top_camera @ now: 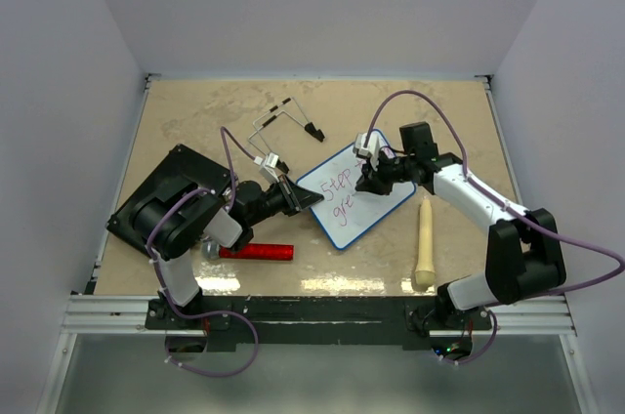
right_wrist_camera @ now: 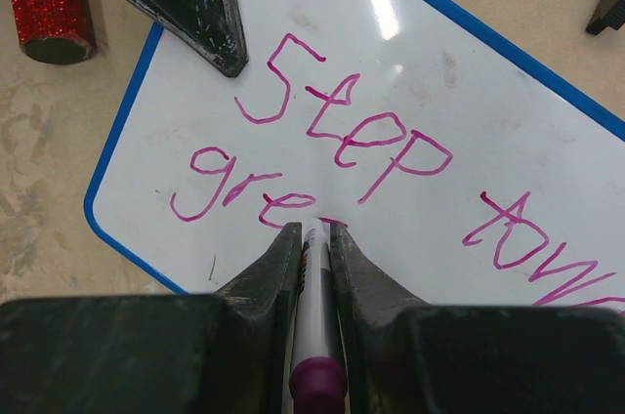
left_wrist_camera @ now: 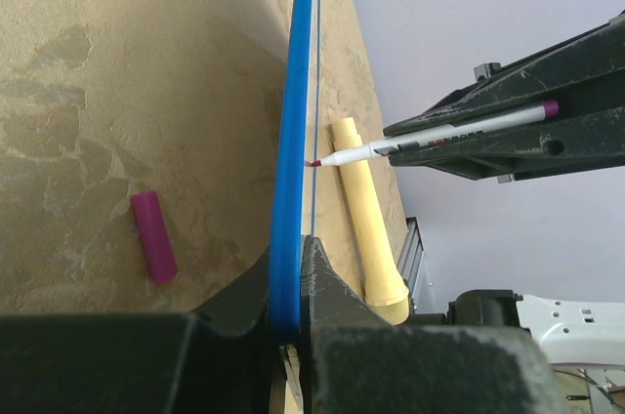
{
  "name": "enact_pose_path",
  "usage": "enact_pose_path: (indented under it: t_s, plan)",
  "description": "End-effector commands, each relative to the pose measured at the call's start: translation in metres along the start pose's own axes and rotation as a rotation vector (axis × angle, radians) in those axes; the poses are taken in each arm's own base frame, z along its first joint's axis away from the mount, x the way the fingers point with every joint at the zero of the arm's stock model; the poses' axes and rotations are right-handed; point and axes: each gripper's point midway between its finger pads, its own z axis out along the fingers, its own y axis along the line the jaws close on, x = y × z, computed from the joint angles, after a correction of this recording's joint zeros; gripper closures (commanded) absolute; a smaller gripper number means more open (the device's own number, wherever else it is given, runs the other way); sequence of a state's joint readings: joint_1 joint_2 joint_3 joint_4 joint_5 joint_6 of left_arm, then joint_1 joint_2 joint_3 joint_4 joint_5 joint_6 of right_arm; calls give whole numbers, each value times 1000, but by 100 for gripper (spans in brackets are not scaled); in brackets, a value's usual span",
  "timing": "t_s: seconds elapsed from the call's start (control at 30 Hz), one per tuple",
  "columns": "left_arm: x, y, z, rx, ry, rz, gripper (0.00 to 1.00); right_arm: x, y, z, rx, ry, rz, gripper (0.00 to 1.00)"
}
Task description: Write a sentence on the whiteboard
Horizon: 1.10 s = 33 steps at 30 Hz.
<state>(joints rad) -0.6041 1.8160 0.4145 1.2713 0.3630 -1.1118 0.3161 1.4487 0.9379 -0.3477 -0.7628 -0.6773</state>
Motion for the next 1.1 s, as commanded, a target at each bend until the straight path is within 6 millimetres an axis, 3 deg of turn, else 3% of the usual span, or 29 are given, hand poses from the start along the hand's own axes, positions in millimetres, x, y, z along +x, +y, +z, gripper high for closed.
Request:
enact_pose_path:
  t_s: [0.0,0.5,1.07]
  plan:
    - [-19,-48,-3,205,-85,120,100,8,9,4,-61,38,-15,100]
    - [-19,-46,-4,201,-86,122,100,23,0,-2,-3,121,-7,100]
    - [-19,-46,-2,202,-81,120,100,2,-24,-8,114,74,-40,100]
